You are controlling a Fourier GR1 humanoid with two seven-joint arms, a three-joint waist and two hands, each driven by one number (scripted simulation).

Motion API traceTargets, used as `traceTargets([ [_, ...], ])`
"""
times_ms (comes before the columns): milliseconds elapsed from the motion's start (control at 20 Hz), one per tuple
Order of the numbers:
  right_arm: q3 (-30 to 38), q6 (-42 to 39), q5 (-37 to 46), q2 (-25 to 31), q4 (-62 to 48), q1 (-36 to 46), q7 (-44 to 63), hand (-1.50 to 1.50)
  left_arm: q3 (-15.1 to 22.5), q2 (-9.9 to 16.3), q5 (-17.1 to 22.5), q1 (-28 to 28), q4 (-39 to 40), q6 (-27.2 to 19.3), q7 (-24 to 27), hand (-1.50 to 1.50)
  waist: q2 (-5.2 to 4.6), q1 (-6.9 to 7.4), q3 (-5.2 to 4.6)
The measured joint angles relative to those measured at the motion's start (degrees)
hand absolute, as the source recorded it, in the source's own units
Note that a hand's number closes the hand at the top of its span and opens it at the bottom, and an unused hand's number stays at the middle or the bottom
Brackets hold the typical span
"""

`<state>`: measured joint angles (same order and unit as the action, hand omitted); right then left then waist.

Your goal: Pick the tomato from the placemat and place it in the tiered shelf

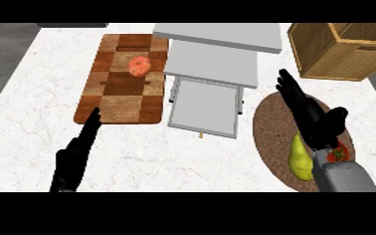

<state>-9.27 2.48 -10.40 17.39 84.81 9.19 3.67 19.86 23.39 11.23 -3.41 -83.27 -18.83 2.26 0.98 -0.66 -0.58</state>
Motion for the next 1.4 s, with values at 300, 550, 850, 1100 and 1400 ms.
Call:
traceTargets([
  [300, 14.63, -1.07, -2.32, 10.08, 4.80, -5.21, -12.38, 1.50, -4.85, 0.31, 5.39, -1.83, 1.69, 0.88, -3.31, 0.00, -0.15, -3.04, 0.61],
  [550, 26.28, -0.76, -1.77, 16.67, -6.27, -13.13, -19.18, -1.50, -6.64, -0.35, 10.04, -1.46, 1.98, 2.73, -7.67, 0.00, -0.98, -3.41, 0.78],
  [850, 34.00, -15.20, -5.45, 21.04, -21.09, -19.08, -39.19, -1.50, -7.41, -0.63, 11.98, 2.20, 4.13, 4.82, -11.59, 0.00, -1.08, -1.36, 0.84],
  [1100, 34.74, -24.73, -3.27, 26.98, -25.72, -23.62, -47.22, -1.50, -8.07, -0.42, 12.16, 3.84, 4.95, 6.20, -13.35, 0.00, -1.00, -0.36, 0.71],
  [1400, 33.70, -25.30, -0.63, 29.29, -16.07, -29.79, -43.44, -1.50, -9.19, -0.50, 11.93, 4.60, 5.35, 7.35, -14.68, 0.00, -0.88, -0.14, 0.54],
])
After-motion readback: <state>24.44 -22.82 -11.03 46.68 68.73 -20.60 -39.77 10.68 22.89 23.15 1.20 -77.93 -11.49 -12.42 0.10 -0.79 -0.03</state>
